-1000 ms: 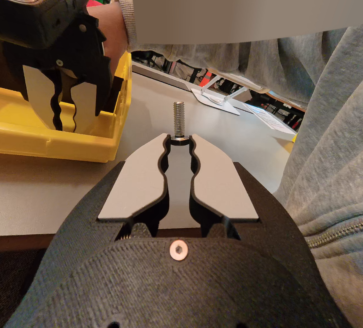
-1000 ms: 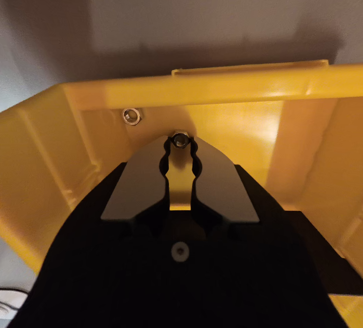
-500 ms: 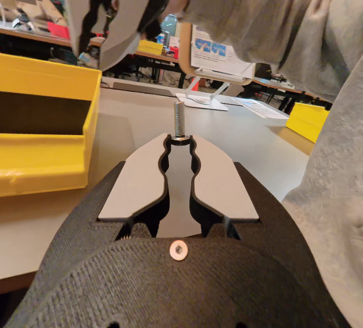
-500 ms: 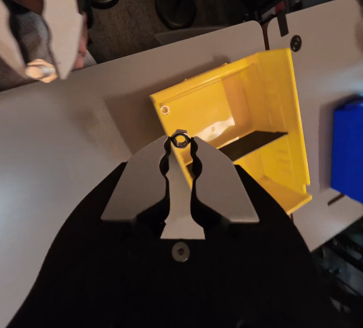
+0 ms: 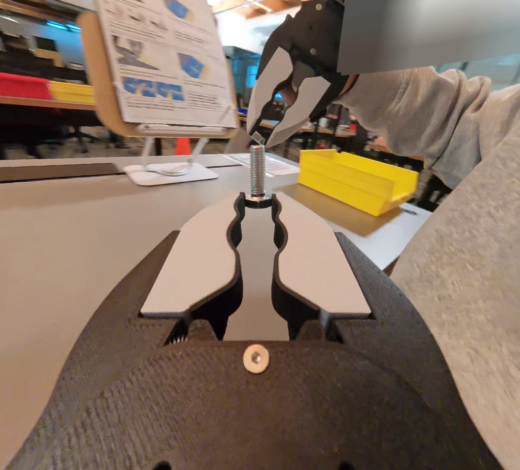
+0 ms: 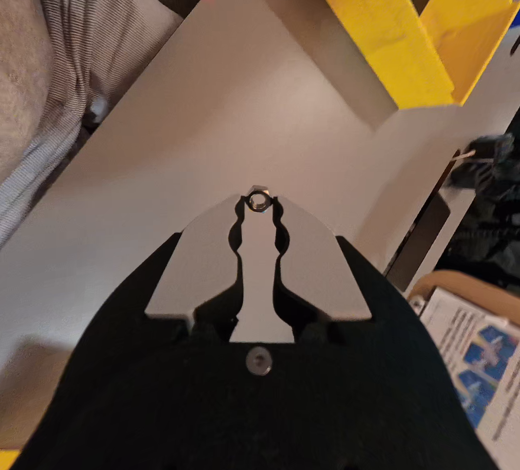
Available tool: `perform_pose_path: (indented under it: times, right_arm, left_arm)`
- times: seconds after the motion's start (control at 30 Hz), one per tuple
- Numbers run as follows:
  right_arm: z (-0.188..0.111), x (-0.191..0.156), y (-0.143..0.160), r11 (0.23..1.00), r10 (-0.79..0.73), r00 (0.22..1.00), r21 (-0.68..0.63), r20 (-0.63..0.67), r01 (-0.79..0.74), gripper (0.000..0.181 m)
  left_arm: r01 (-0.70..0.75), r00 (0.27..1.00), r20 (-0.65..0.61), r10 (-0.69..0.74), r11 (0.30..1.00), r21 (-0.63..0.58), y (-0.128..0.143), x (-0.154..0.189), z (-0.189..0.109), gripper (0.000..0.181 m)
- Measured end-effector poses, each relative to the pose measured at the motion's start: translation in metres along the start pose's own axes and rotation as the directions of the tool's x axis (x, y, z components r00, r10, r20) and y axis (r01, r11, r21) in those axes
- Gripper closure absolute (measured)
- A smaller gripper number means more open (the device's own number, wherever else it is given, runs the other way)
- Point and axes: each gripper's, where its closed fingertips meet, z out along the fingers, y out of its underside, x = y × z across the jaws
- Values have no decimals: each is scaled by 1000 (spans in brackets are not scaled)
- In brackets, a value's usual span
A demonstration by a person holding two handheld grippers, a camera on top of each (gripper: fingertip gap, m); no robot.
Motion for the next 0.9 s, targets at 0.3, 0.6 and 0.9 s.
perform_pose_path:
  times: [0.3,0.6,0.9]
  right_arm:
    - [-70,-56,0,991,127,992,-44,0,-127,162]
    - [-79,-89,16,934,275,961,-245,23,-262,162]
    - [-66,-103,8,909,332,909,-342,252,-237,162]
  left_arm:
    - [-130,897,-426,120,992,6,24,60,95,162]
    - [-25,732,-682,6,1000,-18,39,94,130,162]
    - [-18,606,-795,-6,1000,-22,39,124,117,162]
